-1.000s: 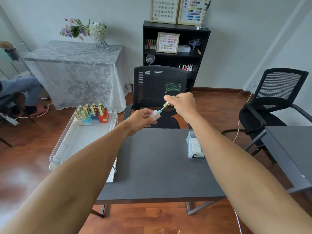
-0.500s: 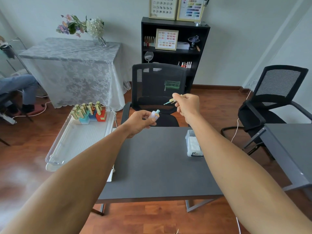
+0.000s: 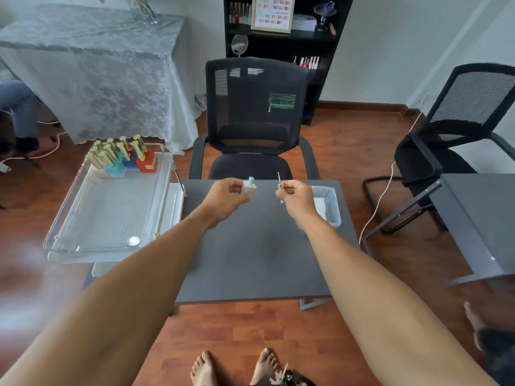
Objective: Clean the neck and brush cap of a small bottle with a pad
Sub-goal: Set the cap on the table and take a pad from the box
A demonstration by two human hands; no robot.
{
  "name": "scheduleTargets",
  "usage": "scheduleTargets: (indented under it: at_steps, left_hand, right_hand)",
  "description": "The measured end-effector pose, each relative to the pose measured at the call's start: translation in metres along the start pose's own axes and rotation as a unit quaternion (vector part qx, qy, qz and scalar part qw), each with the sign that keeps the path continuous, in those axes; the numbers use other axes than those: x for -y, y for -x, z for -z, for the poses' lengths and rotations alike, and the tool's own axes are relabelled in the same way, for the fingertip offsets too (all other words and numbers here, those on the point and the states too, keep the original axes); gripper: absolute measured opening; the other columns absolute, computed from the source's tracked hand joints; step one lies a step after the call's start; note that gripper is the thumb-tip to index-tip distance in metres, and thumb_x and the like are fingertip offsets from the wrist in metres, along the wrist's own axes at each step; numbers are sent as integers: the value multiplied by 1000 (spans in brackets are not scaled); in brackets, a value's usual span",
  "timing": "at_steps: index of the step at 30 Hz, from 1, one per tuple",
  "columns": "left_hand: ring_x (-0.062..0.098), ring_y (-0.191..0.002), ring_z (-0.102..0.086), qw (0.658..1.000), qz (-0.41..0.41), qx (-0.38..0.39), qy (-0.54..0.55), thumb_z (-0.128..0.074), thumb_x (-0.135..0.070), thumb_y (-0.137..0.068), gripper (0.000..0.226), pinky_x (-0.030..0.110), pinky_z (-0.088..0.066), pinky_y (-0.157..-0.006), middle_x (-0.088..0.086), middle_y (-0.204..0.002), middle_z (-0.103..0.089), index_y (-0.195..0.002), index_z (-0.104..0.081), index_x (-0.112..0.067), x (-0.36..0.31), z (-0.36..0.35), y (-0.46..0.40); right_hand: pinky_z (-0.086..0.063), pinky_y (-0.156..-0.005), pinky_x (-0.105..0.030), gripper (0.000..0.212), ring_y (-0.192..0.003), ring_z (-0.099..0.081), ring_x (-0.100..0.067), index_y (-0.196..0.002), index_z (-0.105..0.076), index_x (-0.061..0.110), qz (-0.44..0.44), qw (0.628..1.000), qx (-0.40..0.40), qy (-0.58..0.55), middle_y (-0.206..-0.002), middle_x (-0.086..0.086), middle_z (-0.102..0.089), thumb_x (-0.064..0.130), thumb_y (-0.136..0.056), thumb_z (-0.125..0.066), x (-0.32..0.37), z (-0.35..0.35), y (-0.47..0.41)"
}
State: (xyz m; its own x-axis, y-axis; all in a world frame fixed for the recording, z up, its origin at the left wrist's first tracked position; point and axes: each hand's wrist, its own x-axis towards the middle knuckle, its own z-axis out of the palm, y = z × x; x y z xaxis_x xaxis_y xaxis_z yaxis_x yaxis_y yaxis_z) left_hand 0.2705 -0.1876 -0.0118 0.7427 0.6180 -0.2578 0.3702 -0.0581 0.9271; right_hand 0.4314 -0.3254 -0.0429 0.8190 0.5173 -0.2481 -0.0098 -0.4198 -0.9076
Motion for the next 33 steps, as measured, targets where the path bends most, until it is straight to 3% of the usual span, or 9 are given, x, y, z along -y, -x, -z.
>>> scheduleTargets:
  at_steps: [4,7,11,15,21,26,30,33]
  left_hand:
    - [8,-73,-65,998,35,-41,-20,-83,-21,-88,19,23,-53,-69,0,-89,-78,-104,-77,-11,28,-14,-2]
    - [8,-72,-65,997,54,-35,-32,-85,-19,-85,20,25,-51,-69,0,-88,-77,-101,-74,-11,44,-23,-3]
    - [18,-86,-73,997,67,-7,-26,-86,-13,-85,29,31,-56,-81,5,-103,-78,-110,-72,-11,57,-33,-2]
    - [25,-100,-77,996,85,20,-32,-85,-20,-89,25,33,-53,-79,6,-113,-78,-110,-71,-19,65,-38,-2]
    - [22,-104,-77,996,78,22,-33,-83,-14,-91,26,27,-52,-87,4,-125,-71,-114,-72,-15,73,-46,-5]
    - [22,-102,-78,996,83,23,-31,-83,-12,-91,27,30,-53,-88,5,-126,-71,-116,-72,-13,73,-50,-9]
    - [23,-99,-76,996,80,20,-34,-83,-14,-91,29,31,-53,-85,3,-124,-71,-118,-73,-13,67,-52,-10]
    - [19,-89,-66,996,70,11,-55,-83,-16,-91,31,28,-49,-80,1,-122,-69,-120,-73,-13,60,-56,-12]
  right_hand:
    - [-45,-63,-15,19,-79,-64,-16,-99,-66,15,5,995,18,98,-88,0,-69,5,-87,-76,-35,-10,-1]
    - [-50,-74,-29,16,-87,-65,-23,-103,-68,11,-3,990,23,136,-91,0,-69,6,-89,-72,-57,-16,-3]
    - [-54,-82,-42,12,-93,-68,-35,-100,-68,6,-2,983,38,177,-96,-11,-73,0,-90,-67,-79,-22,-9]
    - [-54,-80,-43,11,-93,-68,-37,-98,-66,3,0,981,47,190,-97,-14,-73,-4,-90,-64,-94,-22,-13]
    - [-54,-77,-42,15,-94,-67,-36,-99,-65,5,-12,982,47,182,-98,-14,-72,-6,-90,-59,-100,-21,-18]
    - [-54,-88,-41,31,-100,-69,-33,-116,-65,5,-17,985,56,163,-103,-9,-67,-9,-89,-60,-100,-18,-16]
    - [-53,-96,-39,49,-112,-65,-29,-138,-57,8,-38,985,64,157,-127,-13,-64,-8,-92,-54,-99,-10,-5]
    - [-52,-98,-39,43,-116,-64,-29,-138,-58,7,-30,988,20,152,-130,-15,-65,-2,-96,-53,-93,-3,2]
